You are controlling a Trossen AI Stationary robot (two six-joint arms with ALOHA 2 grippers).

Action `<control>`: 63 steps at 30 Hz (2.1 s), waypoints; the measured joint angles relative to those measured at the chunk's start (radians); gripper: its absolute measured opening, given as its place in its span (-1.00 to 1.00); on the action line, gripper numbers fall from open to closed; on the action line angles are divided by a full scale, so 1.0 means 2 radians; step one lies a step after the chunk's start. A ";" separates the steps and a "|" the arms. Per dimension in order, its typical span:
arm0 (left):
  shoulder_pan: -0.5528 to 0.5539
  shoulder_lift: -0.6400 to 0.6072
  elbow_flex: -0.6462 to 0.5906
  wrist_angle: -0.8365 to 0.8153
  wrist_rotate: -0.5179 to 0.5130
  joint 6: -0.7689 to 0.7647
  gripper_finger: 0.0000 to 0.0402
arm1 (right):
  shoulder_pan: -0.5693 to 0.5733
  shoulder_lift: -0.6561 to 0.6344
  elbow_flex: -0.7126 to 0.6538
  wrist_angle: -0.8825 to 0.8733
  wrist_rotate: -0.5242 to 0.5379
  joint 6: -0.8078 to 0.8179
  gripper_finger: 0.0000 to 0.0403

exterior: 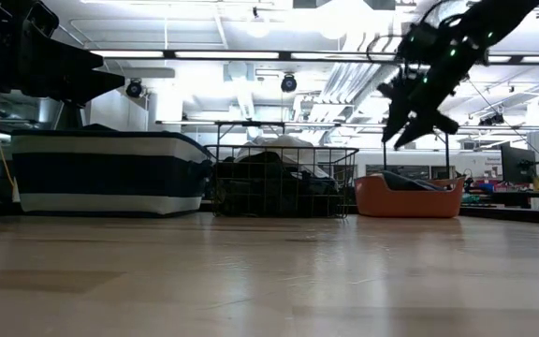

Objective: Pick & Place Cloths
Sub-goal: Return to Home Position

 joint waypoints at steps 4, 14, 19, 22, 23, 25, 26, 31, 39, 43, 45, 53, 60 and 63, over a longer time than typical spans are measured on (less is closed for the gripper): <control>0.000 0.000 0.000 0.000 0.000 0.000 0.50 | 0.043 -0.041 0.000 -0.028 -0.004 -0.029 -0.22; 0.000 0.000 0.000 0.000 0.000 0.000 0.50 | 0.237 -0.118 -0.081 0.092 -0.081 -0.064 -0.22; 0.000 0.000 0.000 0.000 0.000 0.000 0.50 | 0.322 -0.124 -0.188 0.292 -0.053 -0.016 -0.23; 0.000 0.000 0.000 0.000 0.000 0.000 0.50 | 0.359 -0.124 -0.238 0.393 -0.027 -0.002 -0.23; 0.000 0.000 0.000 0.001 0.000 0.000 0.50 | 0.370 -0.125 -0.255 0.426 -0.017 0.003 -0.23; 0.000 0.000 0.000 0.001 0.000 0.000 0.50 | 0.390 -0.124 -0.288 0.492 0.000 0.011 -0.23; 0.000 0.000 0.000 0.001 0.000 0.000 0.50 | 0.397 -0.124 -0.303 0.524 0.004 0.012 -0.23; 0.000 0.000 0.000 0.002 0.000 0.000 0.50 | 0.411 -0.125 -0.375 0.664 -0.006 0.027 -0.23; 0.000 0.000 0.000 0.002 0.000 0.000 0.50 | 0.397 -0.155 -0.387 0.638 -0.063 0.028 -0.23; 0.000 0.000 0.000 0.002 0.000 0.000 0.50 | 0.384 -0.191 -0.387 0.587 -0.070 0.038 -0.23; 0.000 0.000 0.000 0.002 0.000 0.000 0.50 | 0.381 -0.211 -0.387 0.555 -0.068 0.039 -0.23; 0.000 0.000 0.000 0.003 0.000 0.000 0.50 | 0.381 -0.307 -0.387 0.421 -0.021 0.038 -0.23; 0.000 0.000 0.000 0.003 0.000 0.000 0.50 | 0.381 -0.393 -0.388 0.339 -0.048 0.035 -0.23; 0.000 0.000 0.000 0.003 0.000 0.000 0.50 | 0.381 -0.426 -0.388 0.302 -0.093 0.024 -0.23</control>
